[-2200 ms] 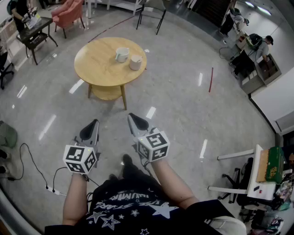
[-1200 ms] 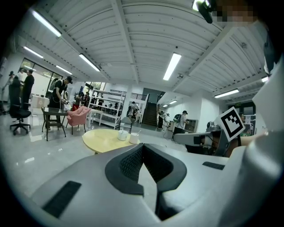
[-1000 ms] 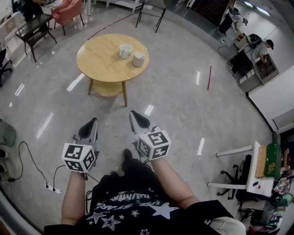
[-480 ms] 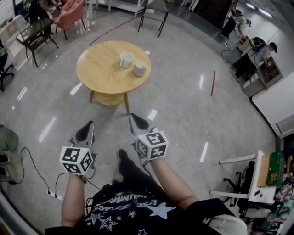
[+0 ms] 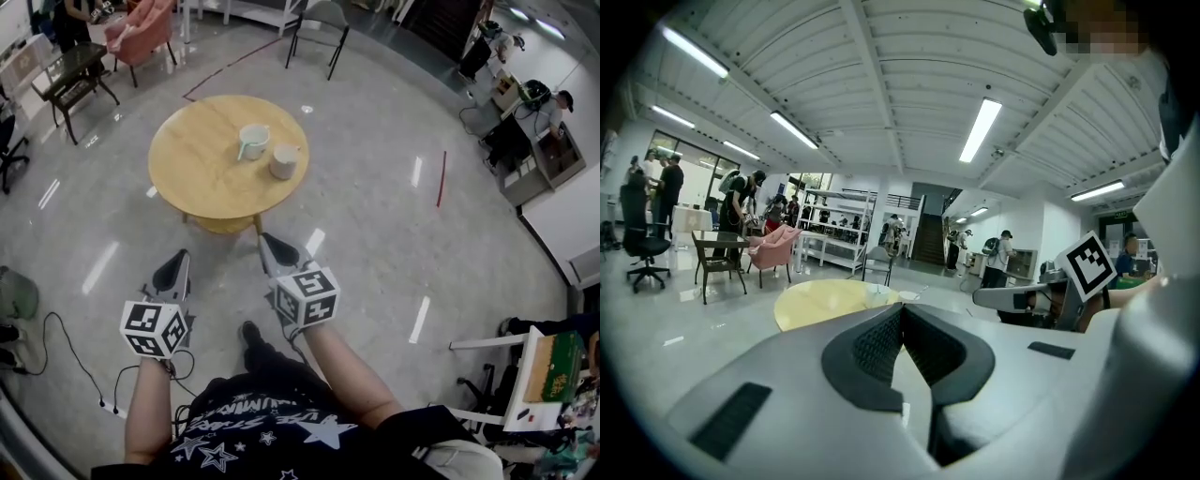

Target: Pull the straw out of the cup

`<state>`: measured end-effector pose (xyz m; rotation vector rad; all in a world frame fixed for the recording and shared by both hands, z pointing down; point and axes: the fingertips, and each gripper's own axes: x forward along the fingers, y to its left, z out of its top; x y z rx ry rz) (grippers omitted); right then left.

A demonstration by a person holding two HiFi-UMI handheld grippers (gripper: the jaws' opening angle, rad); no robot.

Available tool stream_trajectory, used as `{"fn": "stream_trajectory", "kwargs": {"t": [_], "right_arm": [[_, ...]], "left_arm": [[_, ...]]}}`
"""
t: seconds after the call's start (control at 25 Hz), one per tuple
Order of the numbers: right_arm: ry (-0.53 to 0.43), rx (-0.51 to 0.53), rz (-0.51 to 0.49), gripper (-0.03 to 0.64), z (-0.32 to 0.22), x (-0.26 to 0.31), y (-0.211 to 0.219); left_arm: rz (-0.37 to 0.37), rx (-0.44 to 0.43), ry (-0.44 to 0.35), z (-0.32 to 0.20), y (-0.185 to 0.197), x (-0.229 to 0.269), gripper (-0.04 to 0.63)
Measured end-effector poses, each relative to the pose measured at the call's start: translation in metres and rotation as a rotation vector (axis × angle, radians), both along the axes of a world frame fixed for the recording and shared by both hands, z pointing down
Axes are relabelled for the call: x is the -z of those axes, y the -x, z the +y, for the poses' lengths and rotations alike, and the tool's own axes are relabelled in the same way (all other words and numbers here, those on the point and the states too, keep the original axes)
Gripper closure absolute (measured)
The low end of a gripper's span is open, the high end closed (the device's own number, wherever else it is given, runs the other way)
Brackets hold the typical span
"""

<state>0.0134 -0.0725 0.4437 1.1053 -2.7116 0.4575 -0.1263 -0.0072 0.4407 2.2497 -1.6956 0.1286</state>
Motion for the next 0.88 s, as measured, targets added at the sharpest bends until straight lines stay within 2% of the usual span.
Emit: {"fn": "stream_trajectory", "kwargs": {"t": [0.44, 0.88], "right_arm": [[0.051, -0.012, -0.023, 0.618, -0.06, -0.008, -0.008], [0.056, 0.031, -0.03, 0.618, -0.104, -0.019, -0.029]], "left_arm": [[-0.013, 0.01, 0.008, -0.056, -0.008, 0.001, 0.589], [-0.021, 0.04, 0.005, -0.105, -0.029, -0.005, 0.589]]}}
